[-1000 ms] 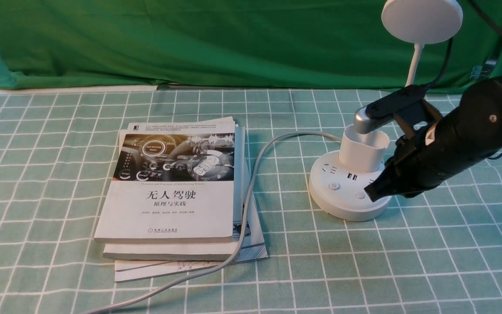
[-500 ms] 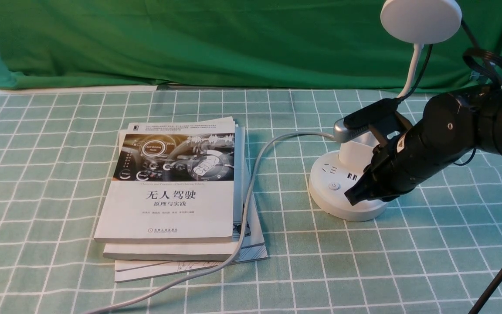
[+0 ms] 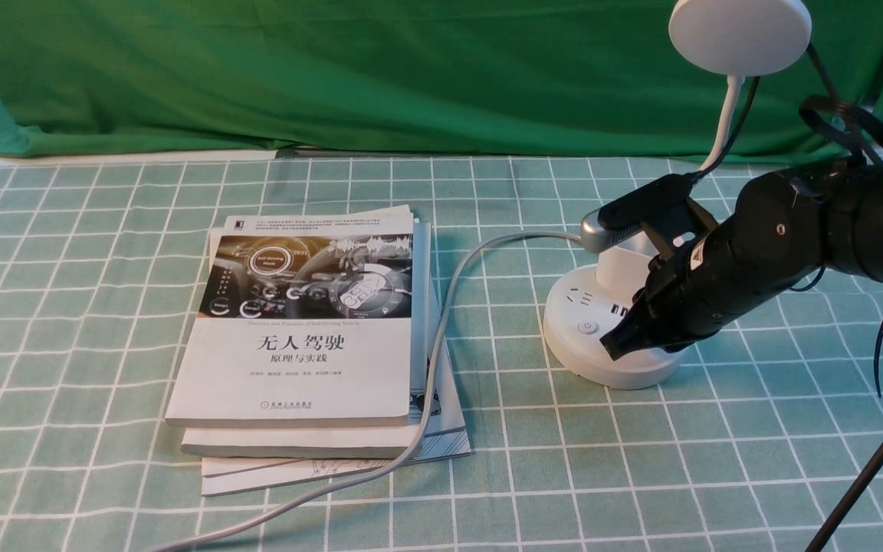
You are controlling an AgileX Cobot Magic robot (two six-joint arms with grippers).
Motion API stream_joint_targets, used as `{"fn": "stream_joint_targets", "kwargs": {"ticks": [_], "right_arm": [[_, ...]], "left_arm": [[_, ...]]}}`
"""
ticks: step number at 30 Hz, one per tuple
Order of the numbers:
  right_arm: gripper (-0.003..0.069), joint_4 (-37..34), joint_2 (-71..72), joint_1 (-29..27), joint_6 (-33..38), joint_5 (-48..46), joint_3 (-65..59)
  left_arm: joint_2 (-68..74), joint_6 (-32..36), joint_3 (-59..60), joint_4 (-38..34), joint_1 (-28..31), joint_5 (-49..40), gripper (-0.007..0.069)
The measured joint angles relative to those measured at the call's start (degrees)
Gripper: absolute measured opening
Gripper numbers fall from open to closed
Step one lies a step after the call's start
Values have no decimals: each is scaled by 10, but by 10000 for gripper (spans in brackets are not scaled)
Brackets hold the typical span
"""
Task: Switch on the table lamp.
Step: 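Press the button on the base of the white desk lamp with the right gripper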
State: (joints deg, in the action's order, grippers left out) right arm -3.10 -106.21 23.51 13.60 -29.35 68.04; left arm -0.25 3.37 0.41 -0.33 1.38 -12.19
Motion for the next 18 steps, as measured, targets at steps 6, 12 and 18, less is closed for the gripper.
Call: {"fn": "stream_joint_targets", "kwargs": {"ticks": [6, 12, 18], "right_arm": [[27, -1, -13, 0, 0, -1, 5], [27, -1, -19, 0, 1, -8, 6], [27, -1, -34, 0, 1, -24, 16]], "left_arm": [[0, 0, 0, 0, 0, 0, 21], [0, 0, 0, 0, 0, 0, 21], [0, 0, 0, 0, 0, 0, 21]]}}
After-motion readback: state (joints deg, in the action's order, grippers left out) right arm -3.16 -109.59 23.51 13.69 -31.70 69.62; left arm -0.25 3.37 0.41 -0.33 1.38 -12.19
